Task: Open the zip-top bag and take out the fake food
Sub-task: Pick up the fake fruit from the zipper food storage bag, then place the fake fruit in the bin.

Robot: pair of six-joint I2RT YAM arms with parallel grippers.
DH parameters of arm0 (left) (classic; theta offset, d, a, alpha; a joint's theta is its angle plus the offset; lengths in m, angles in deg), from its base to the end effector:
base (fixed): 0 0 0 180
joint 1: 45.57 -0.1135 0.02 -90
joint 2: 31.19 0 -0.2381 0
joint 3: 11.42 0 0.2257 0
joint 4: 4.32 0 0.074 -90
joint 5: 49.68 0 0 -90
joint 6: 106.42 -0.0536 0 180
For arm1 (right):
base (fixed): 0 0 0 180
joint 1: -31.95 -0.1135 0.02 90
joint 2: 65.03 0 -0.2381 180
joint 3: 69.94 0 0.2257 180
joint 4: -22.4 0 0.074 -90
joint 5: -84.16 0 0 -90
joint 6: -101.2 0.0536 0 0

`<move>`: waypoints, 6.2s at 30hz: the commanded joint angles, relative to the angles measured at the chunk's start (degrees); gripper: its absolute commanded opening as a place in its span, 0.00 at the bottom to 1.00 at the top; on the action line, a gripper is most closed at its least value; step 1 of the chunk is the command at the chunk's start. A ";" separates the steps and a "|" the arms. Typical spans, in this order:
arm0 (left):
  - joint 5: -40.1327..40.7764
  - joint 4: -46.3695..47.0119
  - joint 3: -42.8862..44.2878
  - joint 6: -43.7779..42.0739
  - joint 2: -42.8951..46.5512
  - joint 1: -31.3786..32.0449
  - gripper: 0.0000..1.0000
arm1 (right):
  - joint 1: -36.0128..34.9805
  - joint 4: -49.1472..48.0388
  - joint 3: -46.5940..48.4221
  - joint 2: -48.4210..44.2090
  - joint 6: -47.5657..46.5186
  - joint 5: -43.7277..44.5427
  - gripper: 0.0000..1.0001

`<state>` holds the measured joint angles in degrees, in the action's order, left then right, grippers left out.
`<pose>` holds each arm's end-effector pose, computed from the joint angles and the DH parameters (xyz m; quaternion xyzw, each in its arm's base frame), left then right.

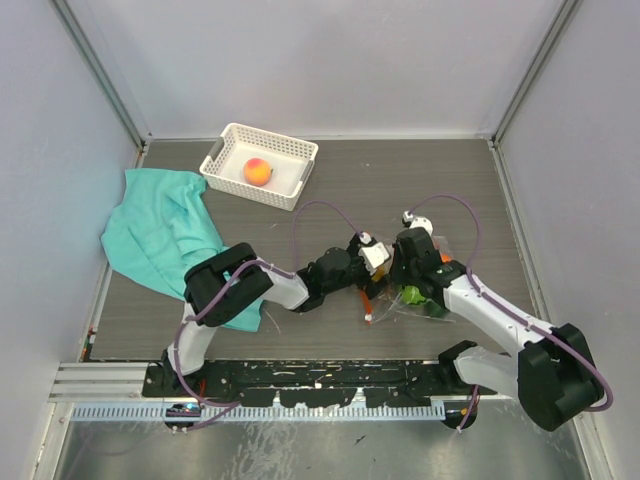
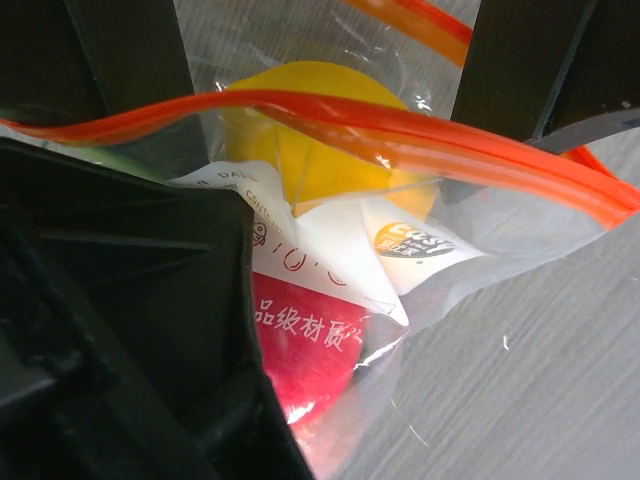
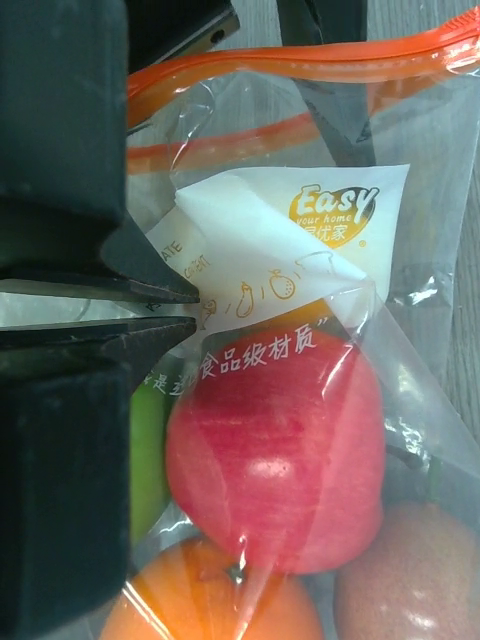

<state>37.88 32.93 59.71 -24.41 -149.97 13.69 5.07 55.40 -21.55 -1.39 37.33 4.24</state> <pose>0.2087 -0.3554 0.1324 0.4367 0.6320 -0.2916 0.5699 0.1973 0.0895 0.1729 0.0252 0.9309 0.0849 0.3543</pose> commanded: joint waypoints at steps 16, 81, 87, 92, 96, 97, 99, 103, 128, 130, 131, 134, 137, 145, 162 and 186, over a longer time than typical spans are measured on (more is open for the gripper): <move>0.72 -0.35 1.86 6.81 1.08 0.25 0.45 | 1.55 -1.98 -1.55 -12.05 2.25 -5.14 0.17; -4.32 -86.10 0.06 21.55 48.38 -35.18 0.08 | 1.67 -6.95 -5.18 -22.79 -2.84 -19.14 0.54; 9.38 -87.49 2.97 16.93 49.32 -35.18 0.07 | 1.73 -7.04 -5.28 -22.68 -2.93 -19.21 0.55; 17.23 -83.37 2.51 11.33 49.35 -35.18 0.07 | 1.66 -7.19 -5.38 -22.53 -3.01 -19.29 0.55; 22.58 -76.66 0.94 6.86 48.97 -35.18 0.07 | 1.71 -7.37 -5.46 -22.33 -3.01 -19.46 0.55; 23.80 -74.64 0.32 6.10 48.85 -35.18 0.07 | 1.72 -7.43 -5.51 -22.27 -3.01 -19.49 0.55; 25.72 -69.77 -1.11 4.43 48.58 -35.17 0.07 | 1.73 -7.48 -5.46 -22.24 -3.01 -19.57 0.55; 29.98 -59.18 -4.52 0.43 47.85 -35.18 0.07 | 1.68 -7.54 -5.61 -22.24 -3.01 -19.63 0.55; 37.37 -19.77 5.64 -19.75 16.78 -35.92 0.00 | 1.71 -7.73 -5.79 -22.25 -3.97 -19.91 0.55; 36.55 -19.96 6.95 -19.65 16.03 -36.16 0.00 | 1.69 -7.91 -5.67 -21.76 -4.14 -20.02 0.55; 36.30 -19.97 7.83 -19.61 15.47 -36.33 0.00 | 1.73 -7.95 -5.58 -21.53 -4.23 -20.13 0.55; 35.89 -20.83 11.03 -18.97 13.44 -37.00 0.00 | 1.69 -7.88 -5.26 -21.20 -4.50 -20.19 0.55; 33.49 -24.82 14.75 -15.37 11.82 -38.34 0.01 | 1.73 -7.91 -5.11 -21.35 -4.51 -20.19 0.55; 25.47 -40.61 26.98 -7.88 6.28 -42.04 0.17 | 1.72 -7.98 -5.77 -21.62 -4.51 -20.32 0.55; 19.09 -90.50 69.86 12.75 -12.56 -48.84 0.58 | 1.65 -7.95 -5.97 -21.89 -4.33 -20.55 0.55; 10.63 -100.30 73.20 26.39 -7.02 -49.33 0.98 | 1.68 -7.56 -5.69 -23.39 -4.76 -21.50 0.56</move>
<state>53.58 -67.74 136.53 -1.11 -166.49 -35.53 6.58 50.24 -28.13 -23.92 33.77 -16.35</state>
